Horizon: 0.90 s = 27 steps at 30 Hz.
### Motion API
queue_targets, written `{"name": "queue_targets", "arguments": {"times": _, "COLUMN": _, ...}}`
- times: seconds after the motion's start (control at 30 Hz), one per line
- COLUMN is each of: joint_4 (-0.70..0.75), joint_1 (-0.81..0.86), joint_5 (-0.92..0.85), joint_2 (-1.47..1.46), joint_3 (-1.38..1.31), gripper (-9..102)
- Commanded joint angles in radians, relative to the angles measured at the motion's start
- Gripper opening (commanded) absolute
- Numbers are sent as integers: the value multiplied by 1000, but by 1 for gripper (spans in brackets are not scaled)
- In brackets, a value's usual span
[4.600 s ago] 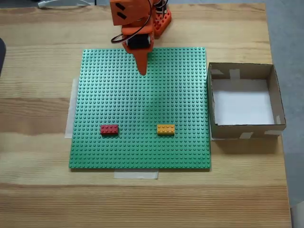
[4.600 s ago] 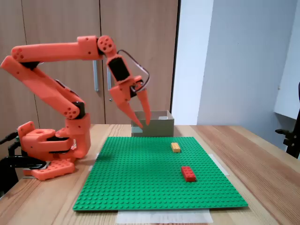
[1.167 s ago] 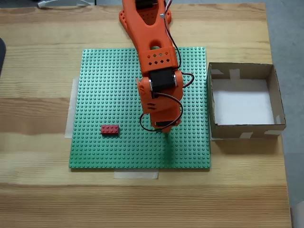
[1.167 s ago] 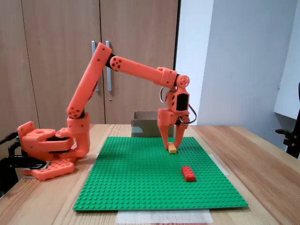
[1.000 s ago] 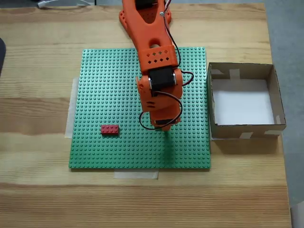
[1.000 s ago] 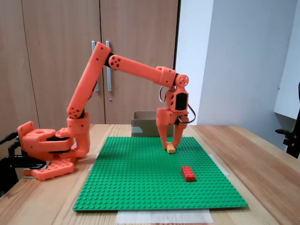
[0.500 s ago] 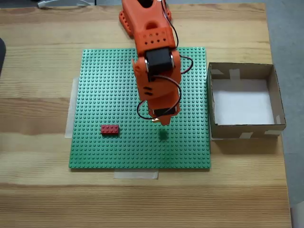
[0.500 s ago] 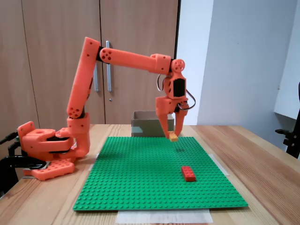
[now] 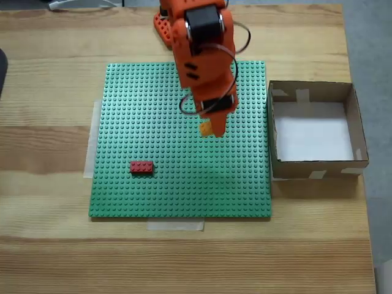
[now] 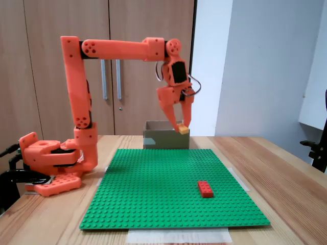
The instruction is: Pick the yellow lego block and put it in the box.
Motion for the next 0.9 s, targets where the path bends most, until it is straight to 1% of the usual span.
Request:
{"name": "queue_targets", "arguments": {"times": 0.0, "joint_4": 32, "joint_1": -32, "joint_5": -6, "joint_2": 94, "joint_3": -28, "gripper": -1}}
{"name": "queue_targets", "arguments": {"times": 0.23, "joint_4": 95, "joint_1": -140, "joint_5": 0, "joint_2": 164, "joint_3": -115, "gripper": -1}}
{"name": "queue_targets", "arguments": {"times": 0.27, "joint_4": 100, "joint_1": -181, "joint_5": 0, "joint_2": 175, "joint_3": -144, "gripper": -1}}
{"name": "queue_targets", "arguments": {"times": 0.43, "joint_4": 80, "joint_1": -295, "joint_5": 5, "joint_2": 181, "joint_3": -212, "gripper": -1}}
{"name": "queue_targets", "arguments": {"times": 0.6, "joint_4": -8, "joint_1": -388, "joint_5": 5, "joint_2": 181, "joint_3": -212, "gripper": -1}}
{"name": "queue_targets", "arguments": {"times": 0.87, "joint_4": -221, "joint_1": -492, "joint_5": -14, "joint_2": 181, "joint_3": -98, "gripper": -1}}
